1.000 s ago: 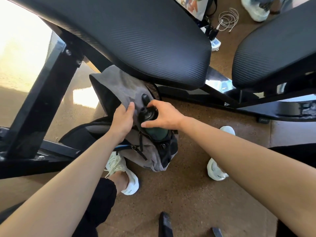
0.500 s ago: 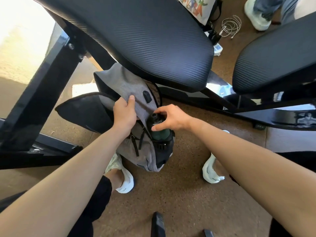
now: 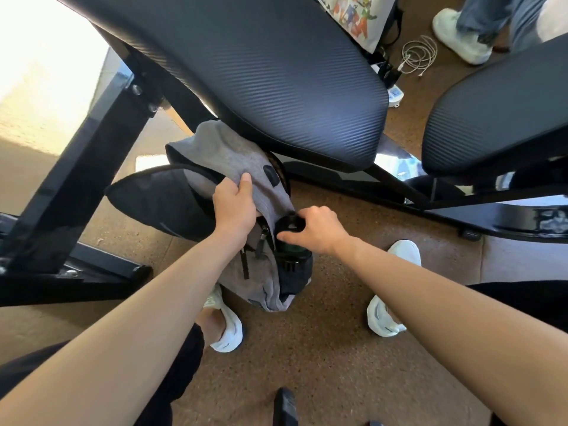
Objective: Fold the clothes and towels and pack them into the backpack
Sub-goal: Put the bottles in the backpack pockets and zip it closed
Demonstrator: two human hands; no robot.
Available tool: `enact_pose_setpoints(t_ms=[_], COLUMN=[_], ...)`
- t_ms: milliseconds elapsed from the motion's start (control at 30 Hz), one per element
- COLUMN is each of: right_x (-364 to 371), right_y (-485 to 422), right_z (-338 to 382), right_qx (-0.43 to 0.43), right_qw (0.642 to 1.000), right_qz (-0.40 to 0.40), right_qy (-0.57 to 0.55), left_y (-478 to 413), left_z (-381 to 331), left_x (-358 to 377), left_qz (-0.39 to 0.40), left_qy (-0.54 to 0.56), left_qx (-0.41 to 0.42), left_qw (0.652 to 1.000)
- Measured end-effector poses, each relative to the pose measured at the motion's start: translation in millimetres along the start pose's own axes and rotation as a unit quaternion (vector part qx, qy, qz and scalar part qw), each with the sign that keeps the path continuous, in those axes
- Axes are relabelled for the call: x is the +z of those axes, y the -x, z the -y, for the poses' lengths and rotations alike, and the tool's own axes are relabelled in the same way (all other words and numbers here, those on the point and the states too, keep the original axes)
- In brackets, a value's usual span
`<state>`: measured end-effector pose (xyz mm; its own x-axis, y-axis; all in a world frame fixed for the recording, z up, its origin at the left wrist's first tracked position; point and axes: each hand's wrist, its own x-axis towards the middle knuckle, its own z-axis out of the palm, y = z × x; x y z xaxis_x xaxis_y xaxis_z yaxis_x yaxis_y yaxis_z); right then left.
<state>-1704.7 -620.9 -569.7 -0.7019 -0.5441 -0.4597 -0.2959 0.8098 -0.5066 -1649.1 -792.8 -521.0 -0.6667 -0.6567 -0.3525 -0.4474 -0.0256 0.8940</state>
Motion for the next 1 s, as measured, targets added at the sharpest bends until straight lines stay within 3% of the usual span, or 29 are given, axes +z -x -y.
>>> enact_pose_setpoints(t_ms=[100, 200, 300, 367, 467, 533, 667, 767, 833, 1000], right_x=[-9, -28, -52, -75, -95, -93, -82, -83, -86, -96], right_y=[1, 0, -2, -7, -12, -18, -29, -24, -20, -4], right_z=[-3, -13, -4, 20, 69, 94, 97, 87, 78, 48], right_qx=[-0.062, -0.018, 0.016, -0.028, -0.102, -0.109, -0.091, -0.101, -0.103, -0.102], right_qw=[0.996, 0.994, 0.984, 0.97, 0.979, 0.99, 0.996, 0.993, 0.991, 0.989], right_qz=[0.061, 0.081, -0.015, -0.097, -0.06, -0.014, -0.014, 0.005, -0.005, -0.052], right_qy=[-0.019, -0.07, -0.177, -0.221, -0.166, -0.093, 0.003, 0.054, 0.083, 0.09], left_y=[4, 9, 11, 13, 30, 45, 74, 85, 87, 103], left_z=[0, 6, 16, 25, 24, 17, 5, -2, -4, 21], left_x=[0, 5, 7, 9, 14, 16, 5, -22, -44, -90], left_qz=[0.011, 0.051, 0.082, 0.099, 0.135, 0.178, 0.301, 0.367, 0.389, 0.421], left_qy=[0.007, 0.026, 0.005, -0.017, -0.077, -0.139, -0.27, -0.343, -0.436, -0.602], left_qx=[-0.008, -0.009, 0.005, 0.01, 0.036, 0.049, 0.121, 0.217, 0.25, 0.161], left_qw=[1.0, 0.998, 0.997, 0.995, 0.987, 0.973, 0.906, 0.837, 0.772, 0.659])
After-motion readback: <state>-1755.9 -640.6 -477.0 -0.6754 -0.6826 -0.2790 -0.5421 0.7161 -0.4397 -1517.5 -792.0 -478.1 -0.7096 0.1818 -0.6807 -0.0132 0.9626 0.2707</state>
